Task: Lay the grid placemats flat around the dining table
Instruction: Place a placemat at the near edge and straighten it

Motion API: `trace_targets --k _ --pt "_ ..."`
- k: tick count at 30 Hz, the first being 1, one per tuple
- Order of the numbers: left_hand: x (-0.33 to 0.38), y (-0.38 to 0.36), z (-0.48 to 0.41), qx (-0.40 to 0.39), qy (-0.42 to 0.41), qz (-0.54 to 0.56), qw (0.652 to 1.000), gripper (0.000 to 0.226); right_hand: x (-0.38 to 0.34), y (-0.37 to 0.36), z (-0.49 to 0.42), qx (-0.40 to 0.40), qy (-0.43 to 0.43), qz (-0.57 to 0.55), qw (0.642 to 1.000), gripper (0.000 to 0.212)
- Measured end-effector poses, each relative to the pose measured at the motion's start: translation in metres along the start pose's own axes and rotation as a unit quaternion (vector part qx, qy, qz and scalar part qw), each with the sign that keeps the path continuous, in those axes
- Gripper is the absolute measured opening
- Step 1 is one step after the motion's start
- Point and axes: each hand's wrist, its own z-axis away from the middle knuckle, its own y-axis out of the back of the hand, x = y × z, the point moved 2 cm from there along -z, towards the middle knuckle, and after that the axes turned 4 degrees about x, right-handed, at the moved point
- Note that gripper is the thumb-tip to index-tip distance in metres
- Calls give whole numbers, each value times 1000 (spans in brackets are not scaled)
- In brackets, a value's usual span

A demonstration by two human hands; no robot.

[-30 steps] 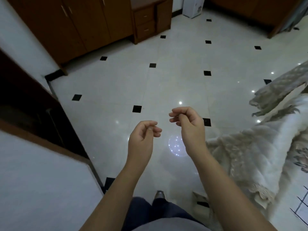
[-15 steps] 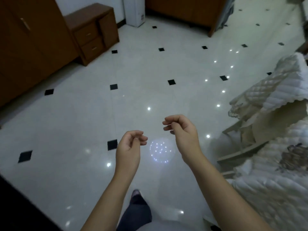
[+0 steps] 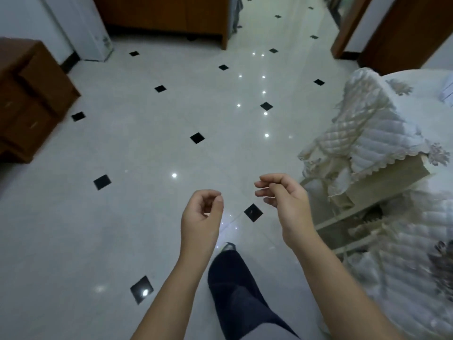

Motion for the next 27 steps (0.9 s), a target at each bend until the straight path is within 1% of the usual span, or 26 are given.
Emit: trace_targets --k 5,9,13,16,18,24,27 --pt "30 -63 -108 -72 -7 -10 997 20 -23 -20 -105 57 6 -14 998 32" --pt "64 -104 -183 -111 -18 -17 994 19 -59 -30 -181 97 25 -34 994 33" --pt "81 -131 -243 -140 -26 -18 990 20 -85 -41 -235 118 35 -35 992 33" --pt "81 -156 -289 -161 -8 -23 987 20 -93 -49 -275 130 33 -30 990 33" --pt "78 -176 -324 -172 7 -30 985 21 -96 -52 -307 153 27 -29 987 34" --pt "90 -233 -468 -214 7 -42 976 23 -116 -77 -439 229 3 -43 973 35" --pt "113 -262 -540 -223 -3 -39 974 25 -149 -98 -501 229 14 -51 972 34"
